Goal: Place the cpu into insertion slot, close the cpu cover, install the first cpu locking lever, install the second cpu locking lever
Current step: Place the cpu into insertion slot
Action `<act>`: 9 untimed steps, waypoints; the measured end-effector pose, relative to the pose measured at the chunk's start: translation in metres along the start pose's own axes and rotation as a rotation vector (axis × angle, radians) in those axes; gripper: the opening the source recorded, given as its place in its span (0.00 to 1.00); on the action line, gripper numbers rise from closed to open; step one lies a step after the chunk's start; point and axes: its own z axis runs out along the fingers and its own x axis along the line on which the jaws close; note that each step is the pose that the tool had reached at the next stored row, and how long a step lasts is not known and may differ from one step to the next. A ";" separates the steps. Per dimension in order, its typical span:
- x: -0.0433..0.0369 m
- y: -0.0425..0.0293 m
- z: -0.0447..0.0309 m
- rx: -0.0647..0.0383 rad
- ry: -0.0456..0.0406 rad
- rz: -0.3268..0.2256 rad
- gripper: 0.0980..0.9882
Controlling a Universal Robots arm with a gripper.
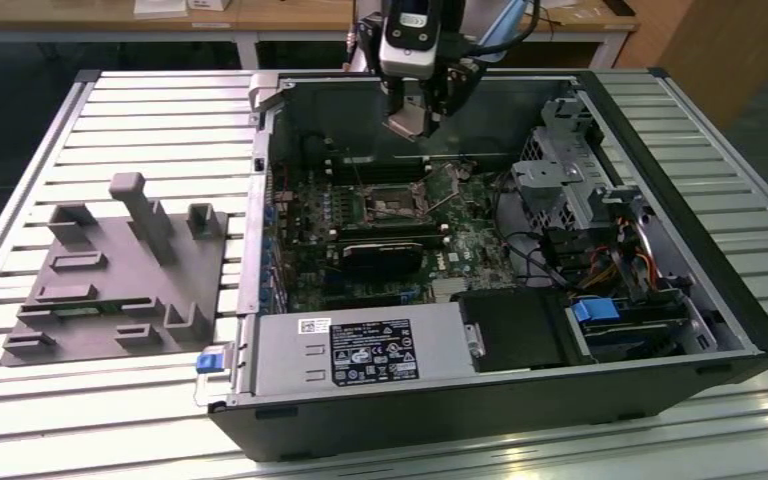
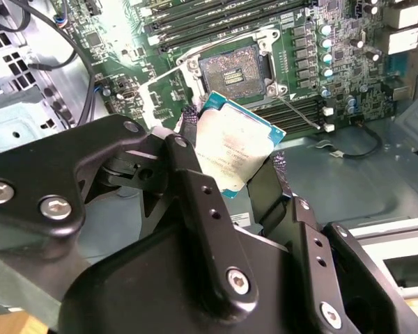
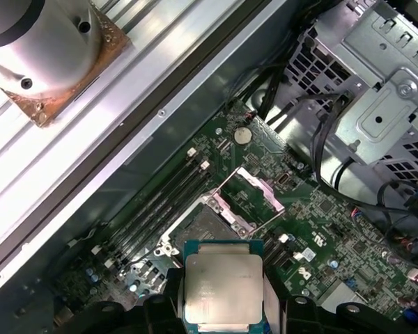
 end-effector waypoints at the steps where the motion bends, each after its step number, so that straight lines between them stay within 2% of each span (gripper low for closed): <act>1: 0.0000 0.0000 0.0002 0.000 -0.0005 0.005 0.49; 9: 0.0000 -0.0001 0.0016 -0.001 -0.0051 0.057 0.49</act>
